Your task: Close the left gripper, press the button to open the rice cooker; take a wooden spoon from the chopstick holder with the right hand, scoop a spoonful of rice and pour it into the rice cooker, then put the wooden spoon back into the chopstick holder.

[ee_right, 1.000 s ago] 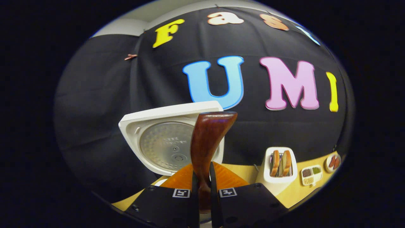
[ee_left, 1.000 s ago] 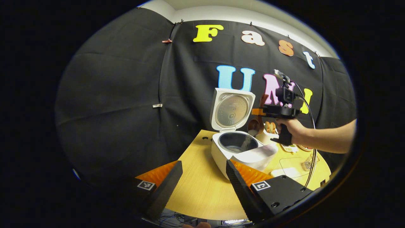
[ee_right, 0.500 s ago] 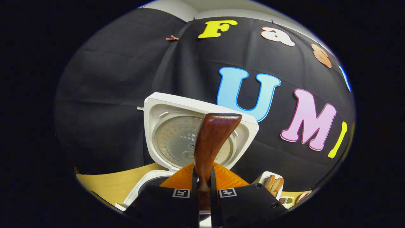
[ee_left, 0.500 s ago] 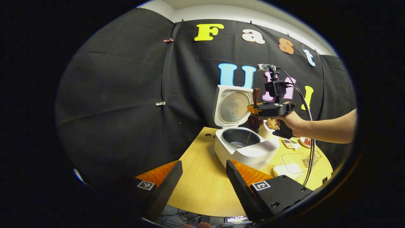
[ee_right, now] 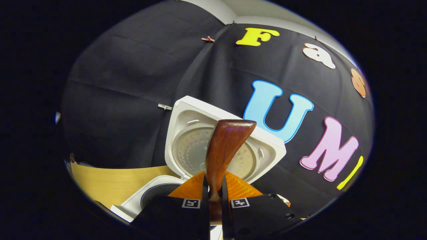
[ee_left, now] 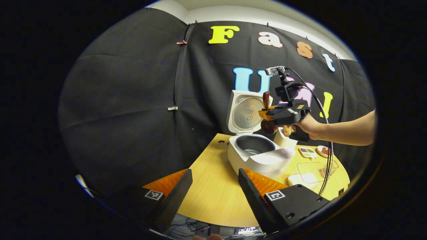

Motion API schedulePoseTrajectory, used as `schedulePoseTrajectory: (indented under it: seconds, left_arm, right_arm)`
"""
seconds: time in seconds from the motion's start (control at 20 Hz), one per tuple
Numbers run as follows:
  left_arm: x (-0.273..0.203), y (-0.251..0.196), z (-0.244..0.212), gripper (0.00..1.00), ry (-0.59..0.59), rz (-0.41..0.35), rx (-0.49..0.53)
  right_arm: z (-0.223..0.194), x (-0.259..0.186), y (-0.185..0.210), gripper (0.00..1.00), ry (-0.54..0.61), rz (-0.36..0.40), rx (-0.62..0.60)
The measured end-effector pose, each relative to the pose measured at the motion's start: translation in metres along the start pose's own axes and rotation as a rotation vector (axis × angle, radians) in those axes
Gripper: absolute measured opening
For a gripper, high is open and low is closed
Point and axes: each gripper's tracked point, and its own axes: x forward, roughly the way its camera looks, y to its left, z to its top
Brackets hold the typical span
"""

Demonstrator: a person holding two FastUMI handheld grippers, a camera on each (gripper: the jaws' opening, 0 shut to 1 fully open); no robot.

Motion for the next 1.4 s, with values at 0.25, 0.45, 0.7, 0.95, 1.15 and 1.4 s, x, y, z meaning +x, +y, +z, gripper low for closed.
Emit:
schedulePoseTrajectory:
  seconds: [0.25, 0.45, 0.7, 0.95, 1.15, 1.4]
  left_arm:
    - [-0.002, -0.001, 0.0, 0.95, -0.002, 0.011, 0.005]
    - [-0.006, -0.002, -0.001, 0.97, -0.003, 0.012, 0.01]
    - [-0.01, -0.014, 0.007, 0.95, -0.012, -0.001, 0.009]
    - [-0.013, -0.03, 0.016, 0.95, -0.031, -0.022, 0.024]
    - [-0.014, -0.048, 0.026, 0.95, -0.048, -0.046, 0.019]
    - [-0.012, -0.069, 0.041, 0.95, -0.078, -0.078, 0.051]
  right_arm:
    - [-0.004, -0.001, 0.005, 0.19, 0.028, 0.02, 0.108]
    - [0.008, -0.01, -0.011, 0.18, 0.016, 0.008, 0.256]
    - [0.023, -0.034, -0.034, 0.18, -0.017, -0.001, 0.417]
    - [0.042, -0.086, -0.076, 0.18, -0.087, -0.05, 0.525]
    - [0.048, -0.151, -0.112, 0.18, -0.145, -0.103, 0.531]
    - [0.032, -0.236, -0.16, 0.18, -0.168, -0.203, 0.477]
